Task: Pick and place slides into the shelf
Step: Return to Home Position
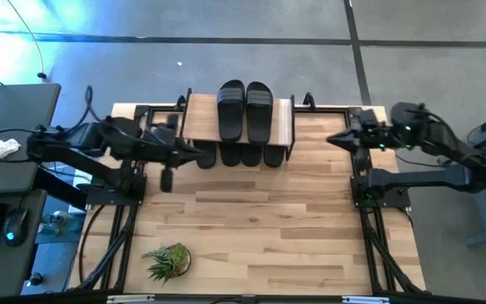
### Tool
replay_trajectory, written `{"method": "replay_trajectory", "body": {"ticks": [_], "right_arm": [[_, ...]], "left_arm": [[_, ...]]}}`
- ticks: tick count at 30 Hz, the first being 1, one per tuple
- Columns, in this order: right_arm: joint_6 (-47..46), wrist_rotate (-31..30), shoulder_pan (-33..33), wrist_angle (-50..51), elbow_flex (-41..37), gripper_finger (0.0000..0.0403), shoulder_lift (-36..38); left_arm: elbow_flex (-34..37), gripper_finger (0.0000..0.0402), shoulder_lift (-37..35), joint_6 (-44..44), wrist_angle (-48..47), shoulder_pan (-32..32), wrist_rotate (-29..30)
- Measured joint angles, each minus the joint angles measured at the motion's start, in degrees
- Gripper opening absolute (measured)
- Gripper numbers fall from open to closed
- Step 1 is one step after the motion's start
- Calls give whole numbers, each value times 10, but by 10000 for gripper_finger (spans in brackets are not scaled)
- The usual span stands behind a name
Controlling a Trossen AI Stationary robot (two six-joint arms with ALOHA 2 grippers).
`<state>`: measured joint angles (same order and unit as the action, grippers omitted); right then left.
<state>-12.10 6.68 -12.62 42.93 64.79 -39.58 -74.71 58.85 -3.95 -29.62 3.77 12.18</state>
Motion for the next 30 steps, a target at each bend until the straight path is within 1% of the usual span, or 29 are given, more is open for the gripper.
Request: {"method": "replay_trajectory", "body": {"ticks": [3, 4, 6, 8, 10, 11, 13, 14, 16, 17, 21, 25, 30], "right_arm": [[-43, -32, 21, 60, -3, 0, 32], [-56, -33, 29, 60, -13, 0, 43], [-86, -31, 48, 39, -52, 0, 66], [-124, -27, 67, -22, -115, 0, 91], [-163, -6, 87, -131, -200, 0, 113], [-180, 9, 98, -212, -247, 0, 118], [-201, 38, 116, -406, -321, 0, 117], [-199, 42, 122, -486, -346, 0, 114], [-171, 31, 123, -587, -365, 0, 112], [-156, 22, 123, -604, -367, 0, 117], [-100, -8, 123, -594, -351, 0, 146], [-79, -11, 123, -586, -346, 0, 194], [-63, -40, 123, -548, -349, 0, 261]], "left_arm": [[60, 0, -52, -48, 1, 0, 13], [85, 0, -71, -66, 1, 0, 14], [138, 0, -105, -96, 31, 0, 17], [192, 0, -139, -119, 72, 0, 13], [243, 0, -167, -134, 128, 0, 4], [266, 0, -181, -142, 149, 0, -4], [302, 0, -206, -145, 192, 0, -17], [311, 0, -217, -145, 209, 0, -20], [322, 0, -243, -138, 219, -1, -21], [321, 0, -254, -126, 228, 0, -18], [320, 0, -317, -87, 237, 0, -11], [320, 0, -381, -66, 236, 0, -10], [320, 0, -437, -54, 205, 0, -10]]}}
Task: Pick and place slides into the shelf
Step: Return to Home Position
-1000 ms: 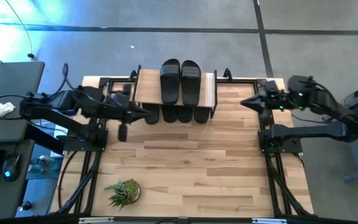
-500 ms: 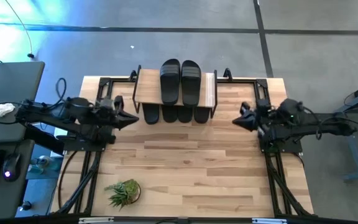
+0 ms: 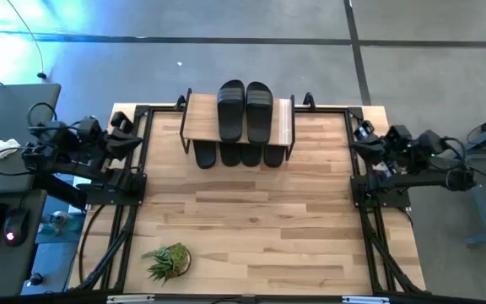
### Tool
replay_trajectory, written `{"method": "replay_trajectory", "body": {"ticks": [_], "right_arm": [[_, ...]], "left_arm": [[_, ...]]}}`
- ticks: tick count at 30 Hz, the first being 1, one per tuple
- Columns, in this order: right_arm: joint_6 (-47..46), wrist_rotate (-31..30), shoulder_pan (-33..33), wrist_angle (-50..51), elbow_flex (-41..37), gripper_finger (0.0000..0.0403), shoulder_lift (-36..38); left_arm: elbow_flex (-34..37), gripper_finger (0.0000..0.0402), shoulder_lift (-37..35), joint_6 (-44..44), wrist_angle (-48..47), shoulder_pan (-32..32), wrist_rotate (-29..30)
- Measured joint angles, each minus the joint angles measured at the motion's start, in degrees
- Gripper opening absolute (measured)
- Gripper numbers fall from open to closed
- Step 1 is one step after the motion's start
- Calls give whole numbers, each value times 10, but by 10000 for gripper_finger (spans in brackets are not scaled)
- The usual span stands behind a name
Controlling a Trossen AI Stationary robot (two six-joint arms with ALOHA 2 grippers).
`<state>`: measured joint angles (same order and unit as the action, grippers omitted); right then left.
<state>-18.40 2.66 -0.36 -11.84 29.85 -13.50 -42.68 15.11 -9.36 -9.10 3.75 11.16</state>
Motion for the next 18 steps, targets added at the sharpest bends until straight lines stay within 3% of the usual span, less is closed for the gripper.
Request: {"method": "replay_trajectory", "body": {"ticks": [18], "right_arm": [[-9, -65, 0, 118, 0, 0, 101]], "left_arm": [[0, 0, -121, -9, -101, 0, 33]]}}
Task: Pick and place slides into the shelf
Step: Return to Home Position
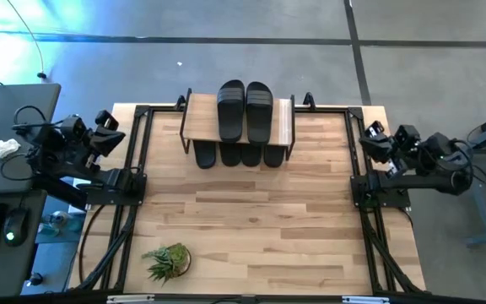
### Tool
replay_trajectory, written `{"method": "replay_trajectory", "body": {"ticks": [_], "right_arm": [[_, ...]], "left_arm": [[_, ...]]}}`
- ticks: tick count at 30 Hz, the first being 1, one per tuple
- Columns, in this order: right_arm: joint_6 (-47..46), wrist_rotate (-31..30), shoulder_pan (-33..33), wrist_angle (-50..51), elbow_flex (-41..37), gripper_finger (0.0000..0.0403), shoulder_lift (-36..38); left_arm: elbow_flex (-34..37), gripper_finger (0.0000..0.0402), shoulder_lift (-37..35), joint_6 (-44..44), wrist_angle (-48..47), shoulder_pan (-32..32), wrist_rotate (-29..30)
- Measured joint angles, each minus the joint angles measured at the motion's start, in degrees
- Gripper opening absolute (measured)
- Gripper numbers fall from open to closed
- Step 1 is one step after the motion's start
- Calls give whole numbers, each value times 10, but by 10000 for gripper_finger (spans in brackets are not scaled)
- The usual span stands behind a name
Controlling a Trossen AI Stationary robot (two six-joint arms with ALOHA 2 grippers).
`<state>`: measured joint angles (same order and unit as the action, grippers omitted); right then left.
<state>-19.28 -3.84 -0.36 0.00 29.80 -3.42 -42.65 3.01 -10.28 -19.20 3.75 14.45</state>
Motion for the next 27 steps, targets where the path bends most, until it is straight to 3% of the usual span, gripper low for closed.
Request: {"method": "replay_trajectory", "body": {"ticks": [11, 15, 27], "right_arm": [[-9, -7, 0, 2, -1, 0, 32], [-27, -4, 0, -56, -43, 0, 32], [-129, -14, 0, -315, -254, 0, 32]], "left_arm": [[0, 0, -27, 9, -26, 0, 3], [19, 0, -27, 0, -17, 0, 2], [222, 0, -26, -85, 178, 0, -34]]}}
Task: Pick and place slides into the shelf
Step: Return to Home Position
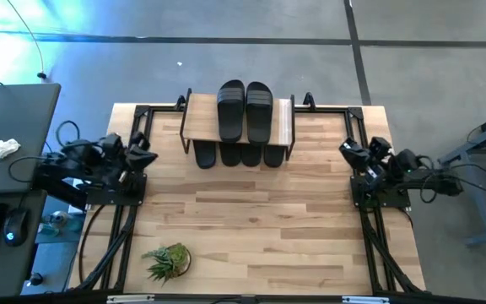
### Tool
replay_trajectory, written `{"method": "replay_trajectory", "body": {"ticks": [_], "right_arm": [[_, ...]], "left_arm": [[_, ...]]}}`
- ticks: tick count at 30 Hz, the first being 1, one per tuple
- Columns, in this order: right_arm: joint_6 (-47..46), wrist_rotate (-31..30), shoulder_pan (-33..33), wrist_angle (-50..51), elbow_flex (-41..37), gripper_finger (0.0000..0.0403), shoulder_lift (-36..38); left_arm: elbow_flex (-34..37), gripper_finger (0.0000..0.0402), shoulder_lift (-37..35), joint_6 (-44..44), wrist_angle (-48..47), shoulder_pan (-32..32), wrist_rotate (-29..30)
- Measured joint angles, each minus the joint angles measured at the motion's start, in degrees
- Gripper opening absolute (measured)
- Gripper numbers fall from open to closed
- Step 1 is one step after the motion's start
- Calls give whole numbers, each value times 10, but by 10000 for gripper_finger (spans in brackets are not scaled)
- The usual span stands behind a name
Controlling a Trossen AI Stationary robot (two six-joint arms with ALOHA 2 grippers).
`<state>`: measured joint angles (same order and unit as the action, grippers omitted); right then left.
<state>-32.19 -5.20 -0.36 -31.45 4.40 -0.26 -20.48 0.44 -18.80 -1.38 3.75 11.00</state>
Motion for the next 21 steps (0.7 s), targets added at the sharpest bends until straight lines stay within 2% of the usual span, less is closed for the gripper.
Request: {"method": "replay_trajectory", "body": {"ticks": [6, 13, 17, 21], "right_arm": [[-38, -9, 0, -15, -39, 0, 0], [-59, -8, 0, 8, -38, 0, 0], [-66, -3, 0, 31, -38, 0, 0], [-66, -1, 0, 58, -38, 0, 0]], "left_arm": [[85, 0, -1, -46, 92, 0, -1], [168, 0, -1, -75, 196, 0, -5], [196, 0, -1, -89, 217, 0, -5], [200, 0, 1, -102, 188, 0, -5]]}}
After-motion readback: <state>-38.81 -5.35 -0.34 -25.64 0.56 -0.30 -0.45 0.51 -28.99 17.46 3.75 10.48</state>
